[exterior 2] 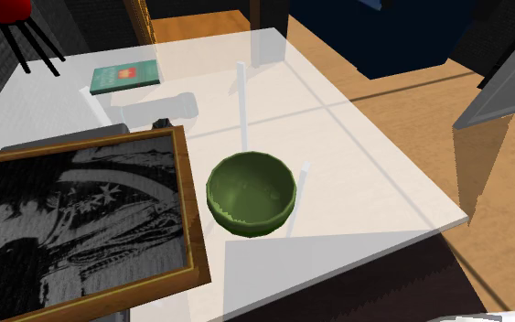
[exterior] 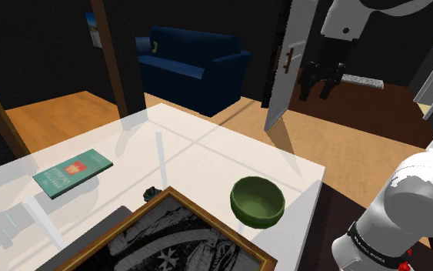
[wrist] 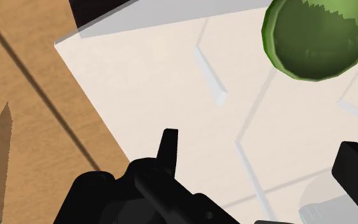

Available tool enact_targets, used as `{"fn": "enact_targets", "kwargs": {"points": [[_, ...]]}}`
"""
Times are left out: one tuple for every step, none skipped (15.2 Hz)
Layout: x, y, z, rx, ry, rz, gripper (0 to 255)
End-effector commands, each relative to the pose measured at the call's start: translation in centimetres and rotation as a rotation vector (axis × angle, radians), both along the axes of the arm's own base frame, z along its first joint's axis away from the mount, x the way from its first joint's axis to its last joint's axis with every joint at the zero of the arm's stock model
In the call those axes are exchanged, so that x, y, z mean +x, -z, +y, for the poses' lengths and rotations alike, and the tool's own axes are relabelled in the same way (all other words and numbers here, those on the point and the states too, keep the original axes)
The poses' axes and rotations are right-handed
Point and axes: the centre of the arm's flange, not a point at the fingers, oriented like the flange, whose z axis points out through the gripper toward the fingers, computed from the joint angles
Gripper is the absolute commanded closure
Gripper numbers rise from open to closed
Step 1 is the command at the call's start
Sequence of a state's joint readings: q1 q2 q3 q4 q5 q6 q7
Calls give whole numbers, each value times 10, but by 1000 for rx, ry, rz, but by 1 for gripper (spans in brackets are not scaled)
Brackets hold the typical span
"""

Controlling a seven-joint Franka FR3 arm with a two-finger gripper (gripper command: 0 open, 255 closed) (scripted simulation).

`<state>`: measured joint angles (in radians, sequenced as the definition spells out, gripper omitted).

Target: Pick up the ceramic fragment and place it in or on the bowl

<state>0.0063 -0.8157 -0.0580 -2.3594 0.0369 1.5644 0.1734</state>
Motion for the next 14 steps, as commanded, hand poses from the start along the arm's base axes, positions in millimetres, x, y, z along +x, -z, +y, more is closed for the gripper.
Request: {"fn": "enact_targets", "kwargs": {"points": [[0, 0, 0, 0, 0, 0, 0], [6, 7, 9, 1, -1, 0, 0], [12, 15, 18, 2, -1, 0, 0], [17, 22, 28, 2, -2, -1, 0], [23, 29, 37, 3, -2, -1, 0], [29, 37, 46, 4, -3, -1, 0], [35, 44, 55, 5, -3, -1, 0], [41, 51, 65, 5, -4, -1, 0], [46, 58, 74, 6, -4, -2, 0], [52, 66, 83, 7, -5, -2, 0], [58, 73, 92, 8, -5, -2, 0], [64, 80, 102, 8, -6, -2, 0], [69, 87, 111, 9, -7, -2, 0], [75, 95, 120, 10, -7, -3, 0]]}}
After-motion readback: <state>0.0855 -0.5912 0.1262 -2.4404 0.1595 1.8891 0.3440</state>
